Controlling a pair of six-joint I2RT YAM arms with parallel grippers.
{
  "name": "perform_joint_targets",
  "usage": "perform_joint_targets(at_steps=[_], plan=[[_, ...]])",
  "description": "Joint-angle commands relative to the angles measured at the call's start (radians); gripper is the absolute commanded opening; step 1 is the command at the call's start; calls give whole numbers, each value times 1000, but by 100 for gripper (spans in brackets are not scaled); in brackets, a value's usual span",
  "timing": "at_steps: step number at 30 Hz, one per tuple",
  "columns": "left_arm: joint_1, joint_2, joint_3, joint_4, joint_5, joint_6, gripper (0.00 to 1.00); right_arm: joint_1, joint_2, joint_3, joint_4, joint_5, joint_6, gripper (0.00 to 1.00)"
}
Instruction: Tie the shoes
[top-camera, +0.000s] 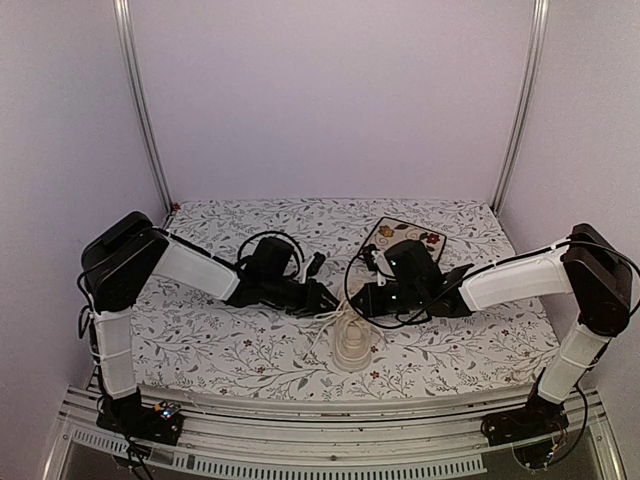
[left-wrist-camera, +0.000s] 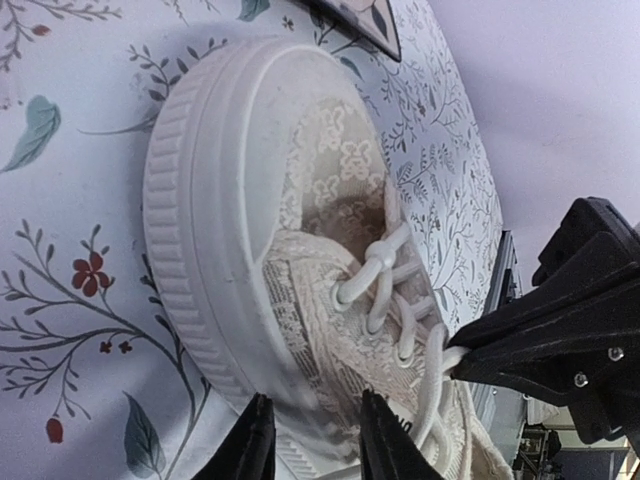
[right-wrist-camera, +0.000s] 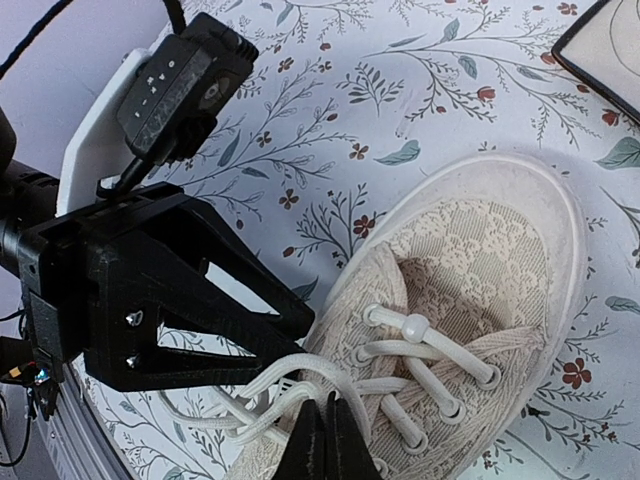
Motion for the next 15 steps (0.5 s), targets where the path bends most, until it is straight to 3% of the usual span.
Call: perform_joint_targets(at_steps=[1,15], plan=[[-9,4,15,33,44,16,29,7,10,13,4,-4,5,2],[-16,-18,-26,148,66,-27,29,8,9,11,2,-4,5,2]])
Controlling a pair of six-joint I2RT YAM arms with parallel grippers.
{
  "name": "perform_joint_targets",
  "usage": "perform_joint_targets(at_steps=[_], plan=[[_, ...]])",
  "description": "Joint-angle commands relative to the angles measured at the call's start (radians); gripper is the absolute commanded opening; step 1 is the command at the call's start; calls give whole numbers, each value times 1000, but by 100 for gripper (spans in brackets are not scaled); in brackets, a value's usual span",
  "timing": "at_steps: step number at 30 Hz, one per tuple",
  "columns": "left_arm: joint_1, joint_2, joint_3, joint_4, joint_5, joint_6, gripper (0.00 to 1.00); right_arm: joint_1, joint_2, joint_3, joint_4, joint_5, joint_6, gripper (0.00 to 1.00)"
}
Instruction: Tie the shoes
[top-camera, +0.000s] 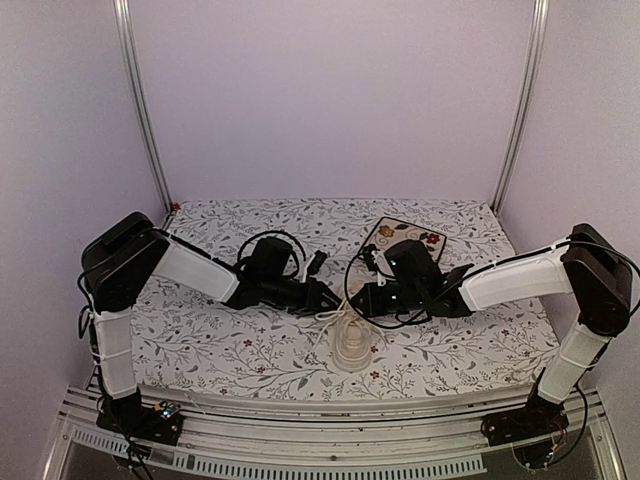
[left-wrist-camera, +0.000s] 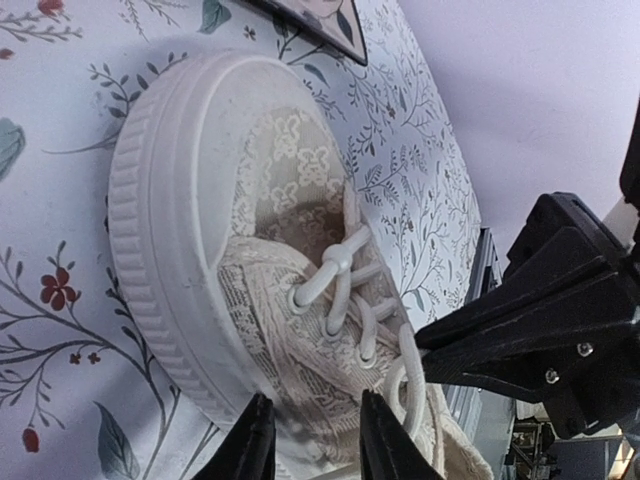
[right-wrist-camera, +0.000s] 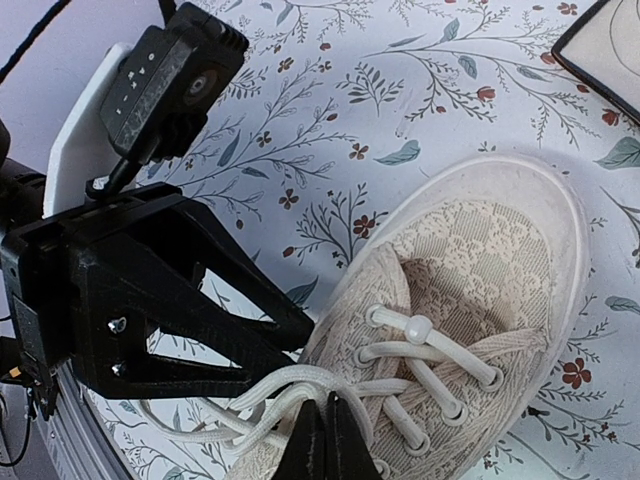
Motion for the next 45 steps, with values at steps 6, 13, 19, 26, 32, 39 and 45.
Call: perform_joint_targets(at_steps=[6,13,19,26,32,39,45], plan=[[-15,-14,-12,101,36,-28,30,8,8,9,2,-4,5,2],[-17,-11,-11,109,43,-28,32,7,9,9,2,-5,6,2],[-21,1,-2,116,56,-29,32,7,7,10,2,-6,5,2],[-23,3,5,122,53,-29,35,7,7,12,4,-7,5,2],[-23,14,22,117,57,-22,37,7,5,13,5,-7,5,2],[-27,25,36,117,76,-14,31,7,0,13,7,-4,10,2],[-33,37,39,123,100,-11,26,7,1,11,19,-9,18,2]])
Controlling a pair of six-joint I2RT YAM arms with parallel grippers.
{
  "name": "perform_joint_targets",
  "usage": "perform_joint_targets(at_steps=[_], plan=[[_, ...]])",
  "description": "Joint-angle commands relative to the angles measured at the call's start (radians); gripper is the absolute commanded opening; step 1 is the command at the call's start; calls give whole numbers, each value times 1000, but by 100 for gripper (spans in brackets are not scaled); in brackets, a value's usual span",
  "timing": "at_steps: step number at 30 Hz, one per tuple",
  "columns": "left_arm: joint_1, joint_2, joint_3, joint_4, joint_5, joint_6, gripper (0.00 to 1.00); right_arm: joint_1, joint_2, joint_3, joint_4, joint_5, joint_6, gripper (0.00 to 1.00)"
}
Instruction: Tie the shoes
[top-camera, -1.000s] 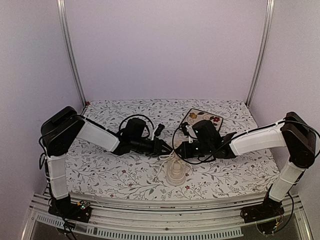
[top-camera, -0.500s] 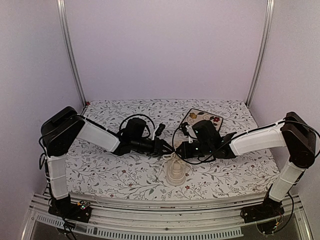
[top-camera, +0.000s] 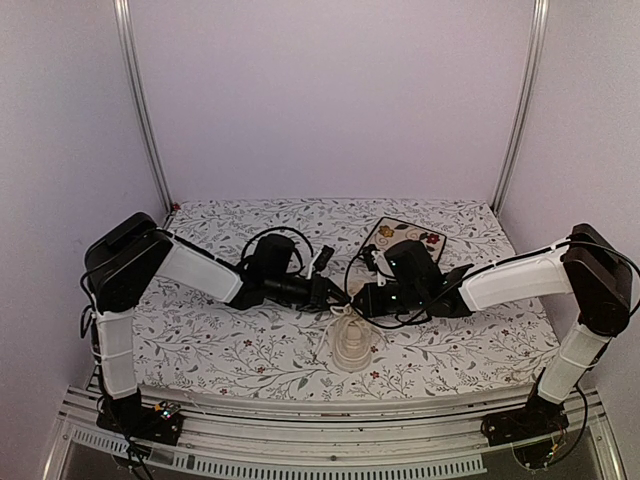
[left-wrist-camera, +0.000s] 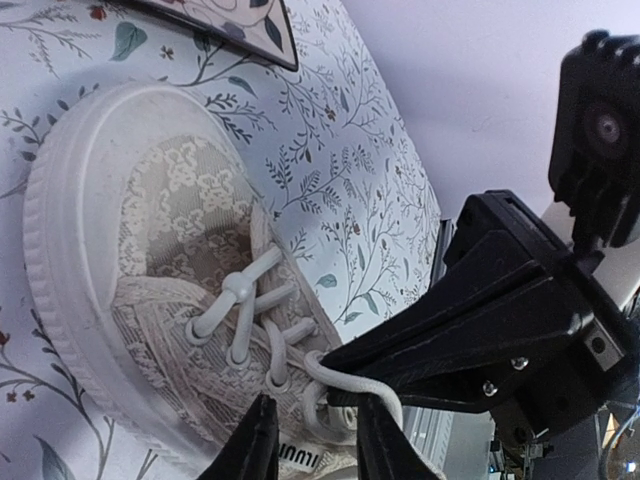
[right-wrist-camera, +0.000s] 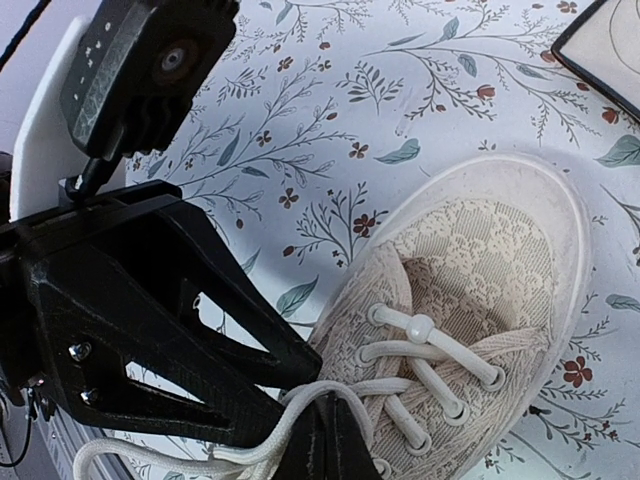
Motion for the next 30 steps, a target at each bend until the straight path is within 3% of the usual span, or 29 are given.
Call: perform_joint_targets(at_steps=[1,10,17,30], plan=[[-20,24,18,29,32,14,26,6,3,9,23,-11,16,2],[-22,29,16,50,47,6,18,5,3,5,44,-28,28,2],[-22,26,5,72,46,-8,0,5,-4,-1,53,-30,32,2],[-9,-44,-64,88,-59,-16,0,5,-50,-29,30,6,26,4]])
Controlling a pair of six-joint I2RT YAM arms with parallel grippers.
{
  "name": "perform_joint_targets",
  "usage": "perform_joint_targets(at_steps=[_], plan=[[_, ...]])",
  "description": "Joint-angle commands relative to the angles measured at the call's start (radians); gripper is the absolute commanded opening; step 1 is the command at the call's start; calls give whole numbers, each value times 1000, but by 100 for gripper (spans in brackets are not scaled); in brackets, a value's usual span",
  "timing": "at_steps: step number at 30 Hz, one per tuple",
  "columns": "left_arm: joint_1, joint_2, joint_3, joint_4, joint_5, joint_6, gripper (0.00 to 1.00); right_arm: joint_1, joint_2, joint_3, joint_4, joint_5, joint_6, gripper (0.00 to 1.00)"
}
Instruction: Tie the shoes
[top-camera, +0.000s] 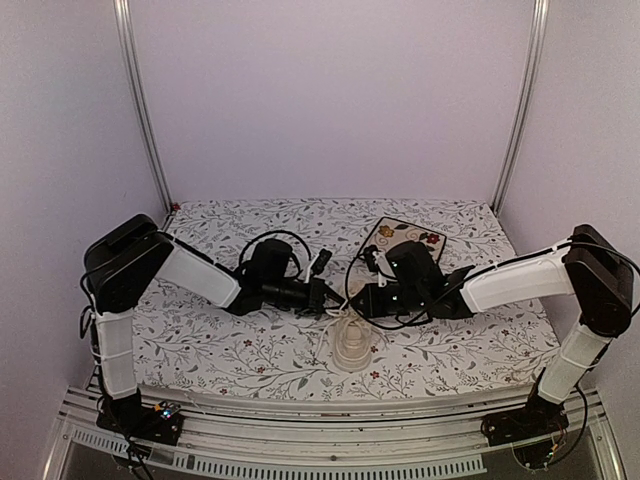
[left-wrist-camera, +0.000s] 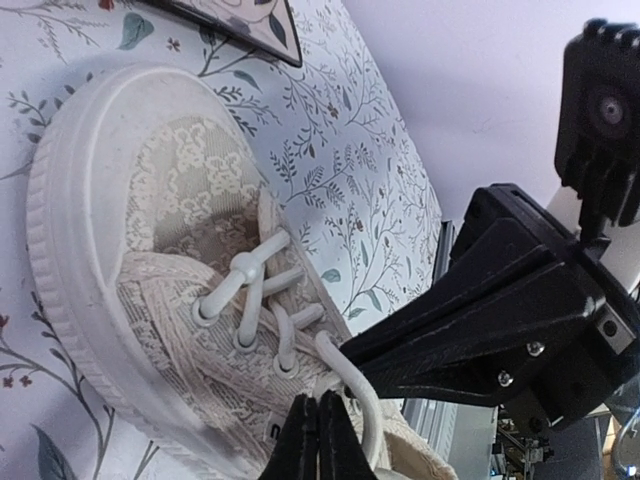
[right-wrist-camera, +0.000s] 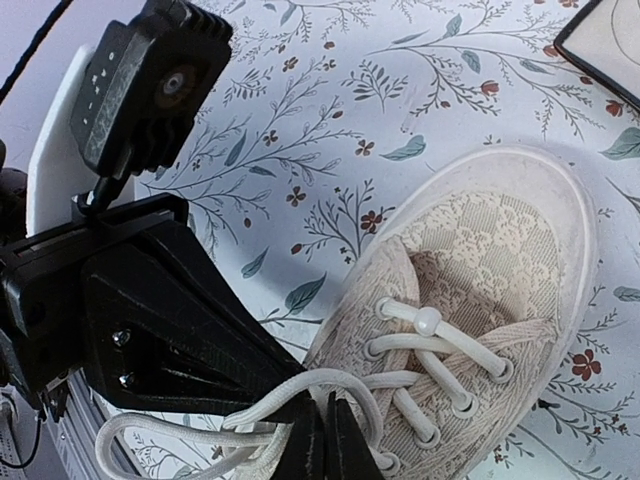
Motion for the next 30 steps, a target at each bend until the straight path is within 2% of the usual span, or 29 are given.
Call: perform_joint_targets(at_steps=[1,6,9,16,25,30], plan=[[-2,-53,-24,25,-52,-2,0,4,-48,-14,9,10,2,6],[2,-54,-30,28,-60,-10,0,1,-81,-23,-14,26,-9,15],[3,-54,-37,34,-67,-21,0,1,-110,-32,-33,47,-17,32],[7,-55,-56,56,-73,-64,0,39,-162,-23,-80,129,-81,51],[6,-54,-43,20,-65,-79,0,188,-115,74,-118,244,-262,65],[7,-54,-39,15,-64,-79,0,217,-58,134,-137,254,-311,67]])
